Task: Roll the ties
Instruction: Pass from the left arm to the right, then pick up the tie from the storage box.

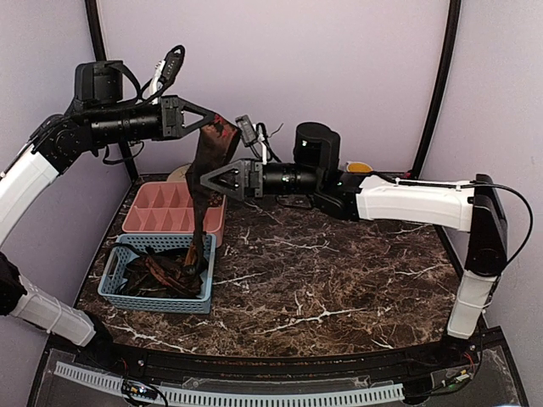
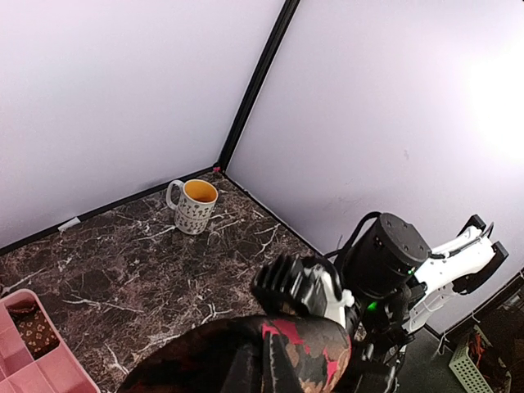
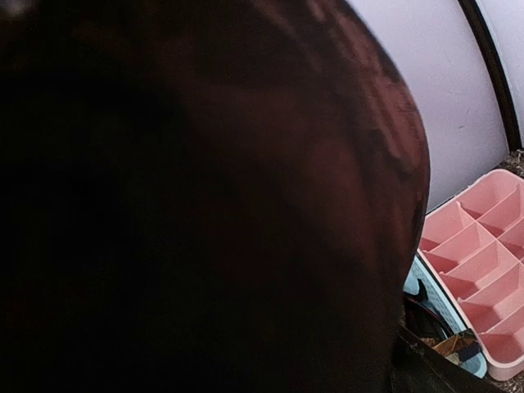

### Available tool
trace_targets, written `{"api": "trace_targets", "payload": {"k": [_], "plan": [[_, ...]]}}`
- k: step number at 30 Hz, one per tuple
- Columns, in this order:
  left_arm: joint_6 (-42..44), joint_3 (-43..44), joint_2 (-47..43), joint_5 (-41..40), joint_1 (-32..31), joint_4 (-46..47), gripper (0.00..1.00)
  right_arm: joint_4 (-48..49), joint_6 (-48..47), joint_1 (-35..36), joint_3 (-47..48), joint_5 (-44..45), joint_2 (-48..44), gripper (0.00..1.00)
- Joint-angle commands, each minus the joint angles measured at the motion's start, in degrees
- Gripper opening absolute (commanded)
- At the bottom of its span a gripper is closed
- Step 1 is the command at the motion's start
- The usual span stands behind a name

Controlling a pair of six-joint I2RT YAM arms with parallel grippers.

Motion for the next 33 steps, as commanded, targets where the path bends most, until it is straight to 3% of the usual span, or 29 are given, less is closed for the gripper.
{"api": "trace_targets", "payload": {"k": [1,4,6,10,12,13,14,17,19,24,29,33], "plan": [[-2.2,0.3,-0.1,0.7,0.1,5.1,0.00,3.2,-1.4,1.9,3.4,3.6,2.2,0.95],[-4.1,-0.7,0.5,2.2,0.4,7.3,0.00,3.4,-1.0,2.2,3.8,7.8,3.1,0.77],[-4.8,-1.5,0.9,3.1,0.5,8.4,0.00,3.7,-0.7,2.2,3.6,11.2,3.0,0.49],[-5.9,-4.5,0.5,2.3,2.7,9.6,0.00,2.8,-1.9,1.7,1.7,16.2,-0.3,0.01],[-6.9,-6.3,0.1,2.7,4.4,10.1,0.00,3.1,-1.9,1.0,-0.8,18.7,-3.1,0.00],[-7.0,-7.3,-0.1,2.5,4.9,10.2,0.06,3.7,-1.7,0.4,-2.2,19.3,-4.7,0.00],[-6.8,-8.0,-0.5,1.9,5.3,10.3,0.17,4.2,-1.3,-0.3,-4.0,19.9,-6.9,0.00],[-5.4,-11.2,-2.2,-0.9,6.3,10.2,0.61,4.9,-0.6,-3.0,-7.4,20.6,-12.0,0.00],[-3.3,-14.1,-3.5,-3.0,6.8,9.7,0.77,3.8,-0.3,-5.1,-8.7,20.8,-15.4,0.00],[0.5,-23.7,-5.8,-1.4,6.9,9.7,0.95,1.8,0.4,-10.8,-10.0,20.0,-22.2,0.00],[2.1,-35.1,-7.2,7.9,6.4,16.4,0.96,-1.7,-0.1,-15.2,-7.9,18.8,-26.1,0.00],[4.1,-39.6,-5.8,7.4,4.0,19.8,0.97,-3.7,-0.7,-17.6,-6.0,19.0,-29.0,0.00]]}}
